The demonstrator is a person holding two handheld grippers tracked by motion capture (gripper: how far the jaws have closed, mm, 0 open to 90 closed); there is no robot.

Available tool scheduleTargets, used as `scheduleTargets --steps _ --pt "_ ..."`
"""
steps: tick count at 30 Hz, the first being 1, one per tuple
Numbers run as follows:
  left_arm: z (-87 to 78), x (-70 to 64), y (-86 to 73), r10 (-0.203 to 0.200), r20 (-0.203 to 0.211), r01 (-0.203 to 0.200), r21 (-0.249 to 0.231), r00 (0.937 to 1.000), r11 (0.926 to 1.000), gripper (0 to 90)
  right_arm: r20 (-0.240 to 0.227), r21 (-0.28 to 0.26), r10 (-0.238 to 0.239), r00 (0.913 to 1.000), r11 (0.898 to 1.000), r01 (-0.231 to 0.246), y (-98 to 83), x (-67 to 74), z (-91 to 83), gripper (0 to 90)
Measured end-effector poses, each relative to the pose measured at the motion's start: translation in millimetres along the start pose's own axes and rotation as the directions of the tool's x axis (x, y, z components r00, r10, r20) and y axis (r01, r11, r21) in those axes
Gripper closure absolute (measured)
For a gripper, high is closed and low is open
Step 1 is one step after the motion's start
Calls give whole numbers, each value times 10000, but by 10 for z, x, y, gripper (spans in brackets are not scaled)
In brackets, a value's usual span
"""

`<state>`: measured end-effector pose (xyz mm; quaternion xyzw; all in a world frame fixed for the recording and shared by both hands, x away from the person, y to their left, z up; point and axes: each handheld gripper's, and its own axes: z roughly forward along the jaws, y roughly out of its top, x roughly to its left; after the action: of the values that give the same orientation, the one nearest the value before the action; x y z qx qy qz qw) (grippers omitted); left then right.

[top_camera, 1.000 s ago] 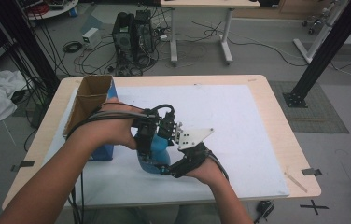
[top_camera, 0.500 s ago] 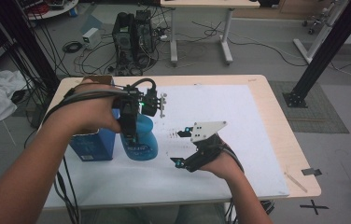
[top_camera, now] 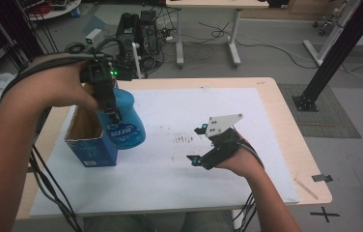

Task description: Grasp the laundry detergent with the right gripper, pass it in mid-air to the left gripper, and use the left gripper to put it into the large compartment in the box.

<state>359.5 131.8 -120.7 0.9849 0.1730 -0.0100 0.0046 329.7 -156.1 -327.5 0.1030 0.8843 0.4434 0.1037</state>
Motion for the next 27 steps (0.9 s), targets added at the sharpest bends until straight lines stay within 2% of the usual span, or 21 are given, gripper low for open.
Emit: scheduleTargets --steps 3,4,6,7,9,10,11,12,14,15,17,18,20,21,22,23,25,27 --pt "-58 87 -111 -745 -89 744 -133 9972 9971 388 9 157 135 9999 9998 -135 9 -15 -12 126" --pt "-71 108 -150 -1063 55 1063 -105 9943 9943 388 5 217 173 9999 9996 -173 12 -13 -14 126" --pt "-92 164 -230 -1426 3 1426 -284 9898 9894 388 12 211 101 9999 9997 -101 23 -22 -9 126" --pt "-110 192 -271 -1629 -2 1628 -331 9867 9861 388 7 201 151 9999 9997 -151 26 -22 -4 126" --pt "-162 245 -367 -2166 -22 2163 -392 9763 9755 388 -7 258 113 9999 9996 -112 35 -33 1 126" --pt "-181 271 -397 -2215 -36 2212 -326 9752 9747 388 -50 272 167 9998 9995 -166 37 -37 3 126" --pt "-199 293 -434 -2441 -1 2439 -315 9698 9693 388 -26 257 154 9999 9996 -153 38 -40 9 126" --pt "-219 321 -478 -2701 -2 2700 -314 9628 9624 388 -37 239 56 10000 9997 -55 41 -53 17 126" --pt "-226 355 -530 -3165 57 3164 -402 9486 9478 388 -115 334 153 9998 9993 -149 45 -54 29 126" --pt "-234 392 -563 -3282 136 3284 -268 9445 9441 388 -68 240 26 10000 9997 -24 46 -65 46 126" --pt "-225 448 -616 -3808 270 3814 -244 9243 9241 388 -165 403 175 9997 9990 -169 52 -56 54 126" --pt "-215 477 -639 -4073 308 4080 -243 9128 9126 388 -170 333 71 9998 9994 -65 55 -63 68 126" --pt "-190 529 -681 -4639 339 4646 -197 8853 8853 388 -216 425 71 9997 9991 -62 62 -62 81 126" --pt "-185 557 -699 -4684 307 4688 -95 8830 8832 388 -199 367 -3 9998 9993 10 66 -65 95 126" --pt "-170 581 -716 -4955 271 4960 -135 8682 8682 388 -203 346 -68 9998 9994 75 67 -68 102 126" --pt "-165 609 -733 -4990 201 4992 -75 8664 8664 388 -202 340 -41 9998 9994 48 69 -62 108 126" --pt "-149 643 -753 -5206 144 5208 -88 8537 8536 388 -211 362 -73 9997 9993 81 73 -61 109 126" --pt "-125 693 -777 -5316 47 5316 22 8470 8470 388 -152 351 -59 9999 9994 65 74 -55 105 126"
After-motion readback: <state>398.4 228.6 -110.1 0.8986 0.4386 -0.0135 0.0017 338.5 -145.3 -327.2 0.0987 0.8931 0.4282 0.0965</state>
